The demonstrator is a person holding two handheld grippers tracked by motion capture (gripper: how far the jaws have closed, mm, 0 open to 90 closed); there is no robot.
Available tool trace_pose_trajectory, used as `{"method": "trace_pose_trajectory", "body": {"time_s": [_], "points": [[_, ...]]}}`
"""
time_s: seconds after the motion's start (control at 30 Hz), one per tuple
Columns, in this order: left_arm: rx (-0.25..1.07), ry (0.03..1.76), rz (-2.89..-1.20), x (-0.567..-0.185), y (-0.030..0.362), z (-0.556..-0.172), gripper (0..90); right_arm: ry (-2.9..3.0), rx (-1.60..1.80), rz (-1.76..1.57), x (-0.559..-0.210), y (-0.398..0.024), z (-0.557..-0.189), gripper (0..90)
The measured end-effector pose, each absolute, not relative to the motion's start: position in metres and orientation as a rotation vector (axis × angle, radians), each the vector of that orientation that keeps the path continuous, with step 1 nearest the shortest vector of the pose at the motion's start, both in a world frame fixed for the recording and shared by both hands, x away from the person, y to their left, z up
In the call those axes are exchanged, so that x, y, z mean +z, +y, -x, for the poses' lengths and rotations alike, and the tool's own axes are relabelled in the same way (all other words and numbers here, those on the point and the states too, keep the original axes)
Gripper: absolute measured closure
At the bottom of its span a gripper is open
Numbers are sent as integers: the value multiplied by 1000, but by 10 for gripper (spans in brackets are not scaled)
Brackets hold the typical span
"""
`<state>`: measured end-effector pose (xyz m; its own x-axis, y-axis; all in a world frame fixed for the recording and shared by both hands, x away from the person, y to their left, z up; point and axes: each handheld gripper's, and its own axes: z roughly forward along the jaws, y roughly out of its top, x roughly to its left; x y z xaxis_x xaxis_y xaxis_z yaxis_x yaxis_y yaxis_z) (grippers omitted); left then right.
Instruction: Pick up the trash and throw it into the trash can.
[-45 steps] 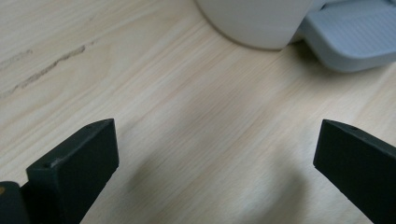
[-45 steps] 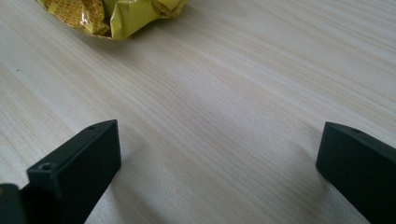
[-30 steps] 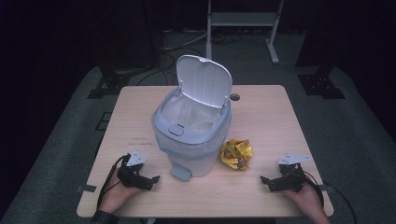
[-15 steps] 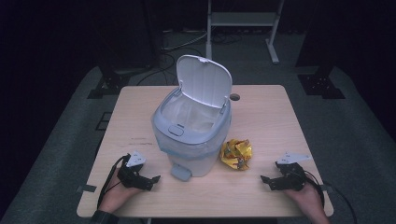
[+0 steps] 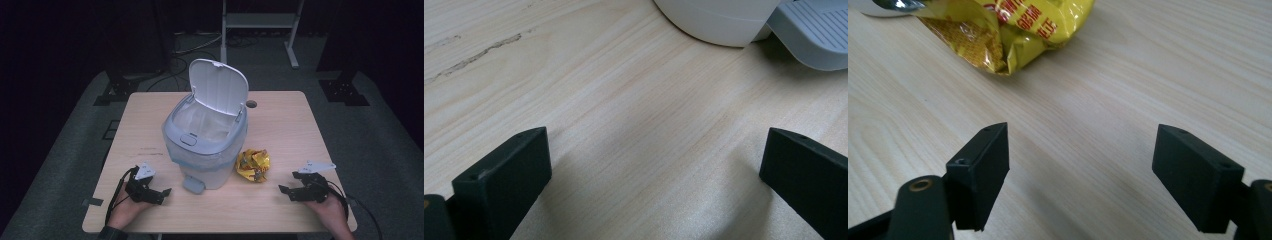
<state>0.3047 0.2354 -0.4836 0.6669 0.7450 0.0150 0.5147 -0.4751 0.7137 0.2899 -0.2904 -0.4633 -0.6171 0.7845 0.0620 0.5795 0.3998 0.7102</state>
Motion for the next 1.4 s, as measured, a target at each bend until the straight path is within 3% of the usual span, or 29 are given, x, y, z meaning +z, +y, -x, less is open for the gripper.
{"method": "trace_pose_trajectory", "body": {"time_s": [0.97, 1.4], "points": [[435, 991, -2174, -484, 236, -303, 0, 2318, 1155, -1186, -439, -289, -293, 530], [434, 991, -2175, -484, 236, -303, 0, 2319, 1207, -1180, -432, -285, -300, 548]]}}
